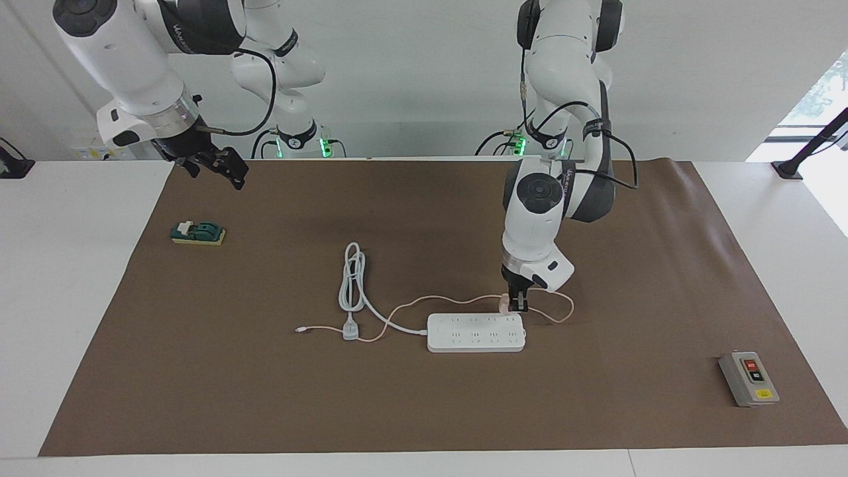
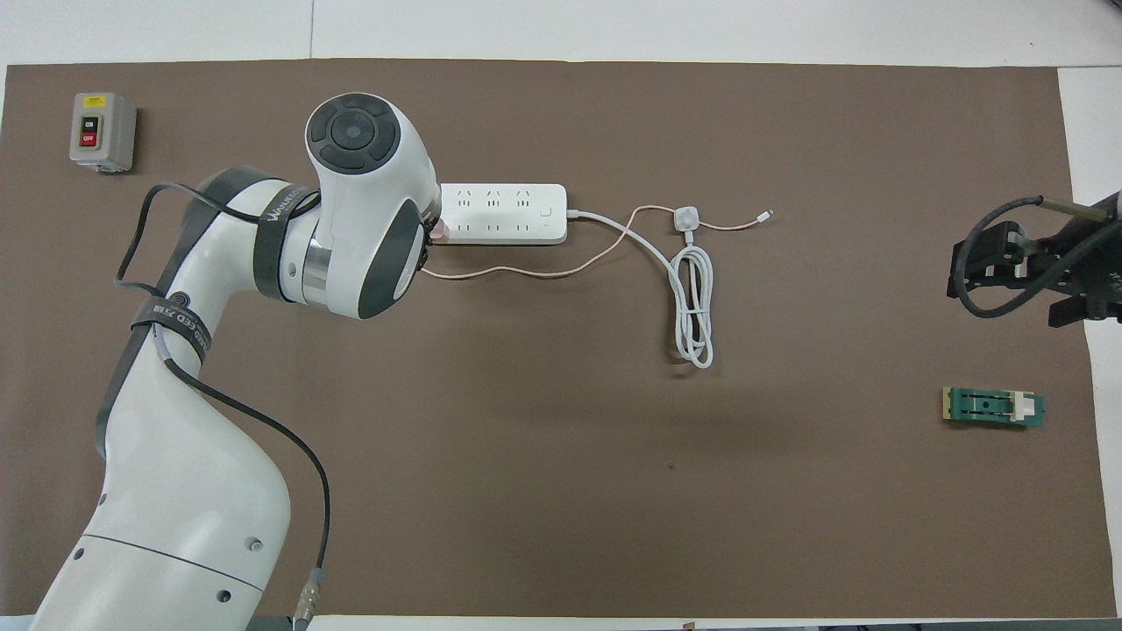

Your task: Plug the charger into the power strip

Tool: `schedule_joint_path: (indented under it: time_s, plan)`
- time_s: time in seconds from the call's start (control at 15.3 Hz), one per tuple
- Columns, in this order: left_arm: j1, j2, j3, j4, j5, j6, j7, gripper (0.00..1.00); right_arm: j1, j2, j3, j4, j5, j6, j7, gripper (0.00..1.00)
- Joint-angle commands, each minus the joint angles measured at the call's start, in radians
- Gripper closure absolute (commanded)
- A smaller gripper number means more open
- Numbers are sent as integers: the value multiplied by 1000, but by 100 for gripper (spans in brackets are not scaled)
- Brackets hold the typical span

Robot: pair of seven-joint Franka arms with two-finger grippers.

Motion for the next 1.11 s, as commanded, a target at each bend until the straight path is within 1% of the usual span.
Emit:
schedule_joint_path:
  time_s: [0.0, 0.26, 0.59, 1.05]
  plan:
    - [-5, 17, 10, 6, -1, 8, 11, 100, -18, -26, 17, -28, -7, 4, -17, 0]
    - [0, 41, 10, 41, -1, -1, 25, 100, -18, -26, 17, -28, -7, 4, -17, 0]
    - [2, 46, 17, 49, -1, -30, 30, 100, -18, -26, 17, -28, -7, 4, -18, 0]
    - [8, 57, 17, 50, -1, -29, 46, 100, -18, -26, 17, -28, -9, 4, -18, 0]
